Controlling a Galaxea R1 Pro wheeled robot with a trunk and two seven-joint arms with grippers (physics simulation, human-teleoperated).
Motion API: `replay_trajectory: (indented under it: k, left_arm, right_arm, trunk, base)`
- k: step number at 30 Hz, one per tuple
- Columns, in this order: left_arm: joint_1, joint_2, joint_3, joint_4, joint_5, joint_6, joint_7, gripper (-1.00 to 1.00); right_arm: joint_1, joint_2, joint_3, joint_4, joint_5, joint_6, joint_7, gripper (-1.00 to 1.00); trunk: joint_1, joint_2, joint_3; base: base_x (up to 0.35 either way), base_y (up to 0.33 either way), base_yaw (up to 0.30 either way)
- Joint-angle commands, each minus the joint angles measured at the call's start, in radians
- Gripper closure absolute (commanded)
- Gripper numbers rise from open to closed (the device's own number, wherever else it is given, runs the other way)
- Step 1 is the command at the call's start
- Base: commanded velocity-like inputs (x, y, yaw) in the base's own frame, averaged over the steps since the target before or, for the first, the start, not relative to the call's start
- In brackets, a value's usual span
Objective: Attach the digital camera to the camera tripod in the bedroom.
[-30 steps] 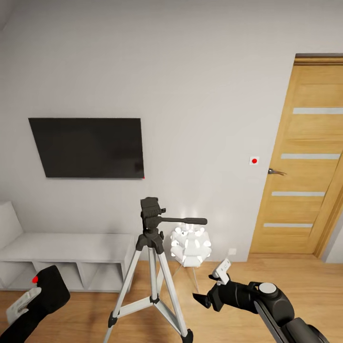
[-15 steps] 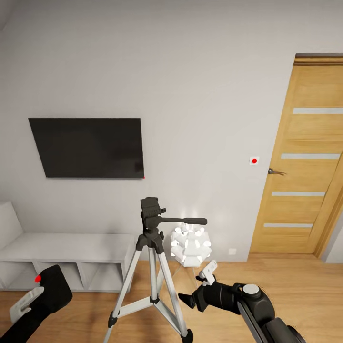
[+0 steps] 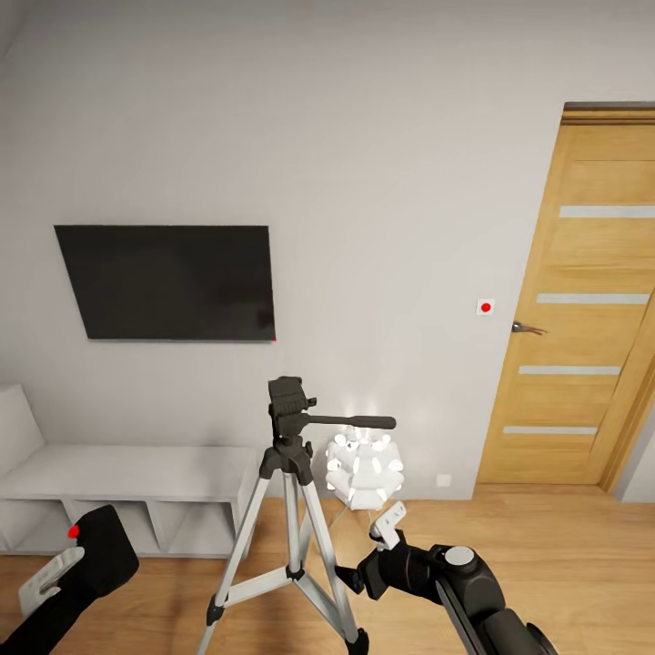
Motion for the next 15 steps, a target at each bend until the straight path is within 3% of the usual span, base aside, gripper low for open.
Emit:
replay_trajectory:
  k: [1, 9, 15]
  left_arm:
    - [0.000, 0.000, 0.002, -0.002, 0.007, 0.007, -0.005, 1.00]
    - [0.001, 0.000, 0.002, -0.009, 0.007, 0.007, -0.006, 1.00]
    - [0.001, 0.002, 0.002, -0.014, 0.007, 0.007, -0.008, 1.00]
  right_arm:
    - [-0.001, 0.000, 0.000, 0.000, 0.012, 0.001, 0.007, -1.00]
    - [-0.017, 0.019, 0.001, 0.025, 0.021, -0.009, 0.005, -1.00]
    - [-0.049, 0.027, 0.002, 0.084, 0.063, -0.100, 0.005, -1.00]
  trunk:
    - [0.000, -0.001, 0.000]
    - [0.000, -0.001, 0.000]
    - [0.000, -0.001, 0.000]
  base:
    - [0.000, 0.000, 0.000]
    - [0.000, 0.000, 0.000]
    - [0.000, 0.000, 0.000]
